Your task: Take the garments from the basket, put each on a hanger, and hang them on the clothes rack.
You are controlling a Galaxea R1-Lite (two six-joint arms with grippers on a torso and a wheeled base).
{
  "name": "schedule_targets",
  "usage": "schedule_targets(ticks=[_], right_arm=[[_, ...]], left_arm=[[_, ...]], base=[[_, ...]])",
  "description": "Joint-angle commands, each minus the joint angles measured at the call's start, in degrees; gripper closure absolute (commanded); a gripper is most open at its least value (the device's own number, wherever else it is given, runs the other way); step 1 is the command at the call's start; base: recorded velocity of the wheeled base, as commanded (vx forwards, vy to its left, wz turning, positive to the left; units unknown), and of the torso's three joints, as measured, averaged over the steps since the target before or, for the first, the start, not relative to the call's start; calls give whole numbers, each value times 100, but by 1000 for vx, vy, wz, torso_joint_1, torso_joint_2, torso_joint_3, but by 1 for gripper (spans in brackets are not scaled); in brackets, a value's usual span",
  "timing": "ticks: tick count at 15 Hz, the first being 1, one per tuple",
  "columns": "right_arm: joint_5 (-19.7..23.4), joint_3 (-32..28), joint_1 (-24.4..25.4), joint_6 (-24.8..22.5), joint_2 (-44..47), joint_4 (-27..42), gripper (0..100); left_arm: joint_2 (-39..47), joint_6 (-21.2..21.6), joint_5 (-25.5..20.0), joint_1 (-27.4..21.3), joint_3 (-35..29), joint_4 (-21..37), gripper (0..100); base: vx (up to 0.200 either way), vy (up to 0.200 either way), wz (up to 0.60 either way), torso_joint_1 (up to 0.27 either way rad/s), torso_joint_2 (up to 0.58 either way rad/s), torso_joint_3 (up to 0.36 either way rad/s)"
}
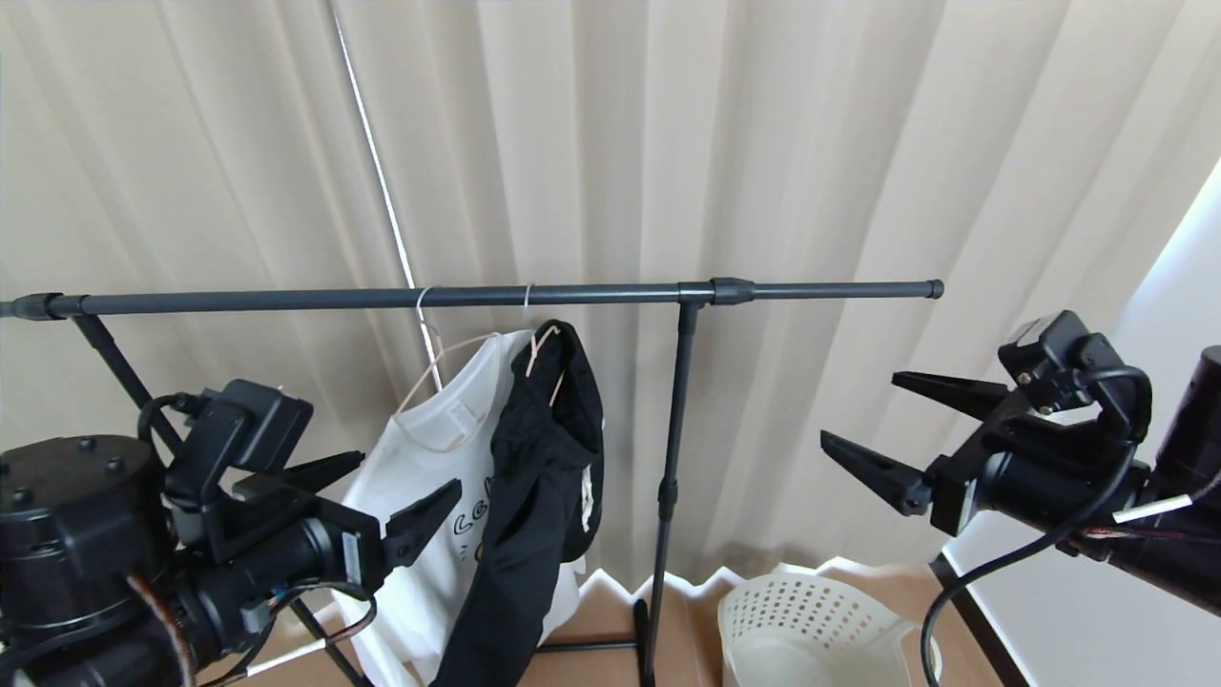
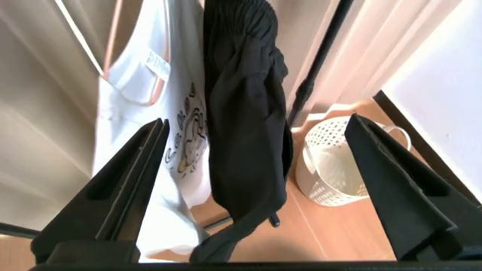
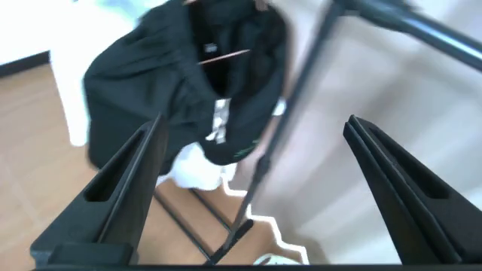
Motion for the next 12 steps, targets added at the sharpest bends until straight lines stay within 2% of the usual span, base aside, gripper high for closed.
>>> schedule_targets(ticks=[1,2,4,5,6,7,9,11,12], right_arm=[[-753,308,27,89,-936,566,0],[-981,475,18,142,-1542,988,0],[-1069,694,27,476,-2500,1753,0],[-1095,800,27,502,-3327,2605,0],[-1157,870,27,502,-3687,2983,0],[-1341,1116,27,502,-4478,3766,0],[-1447,1582,-17,520,-5656,4416,0],[-1535,1960,-211,511,-6702,4970,0],[-1535,2066,-360,511,-7159,5312,0]], left_arm=[[-714,99,-5,-20,534,4,0],[-978,108,-32,-20,851,22,0],[-1347,99,-41,-46,1308,22,0],[-1646,108,-32,-134,1615,30,0],[-1839,81,3,-161,1615,189,0],[-2604,20,-5,-152,1615,1111,0],[-4133,169,-49,-222,1615,3045,0],[-5785,538,-84,-240,1615,4759,0],[-6295,512,-146,-108,1563,5198,0]], base=[[0,0,0,0,0,0],[0,0,0,0,0,0],[0,0,0,0,0,0],[0,0,0,0,0,0],[0,0,0,0,0,0],[0,0,0,0,0,0],[0,0,0,0,0,0],[0,0,0,0,0,0],[0,0,0,0,0,0]])
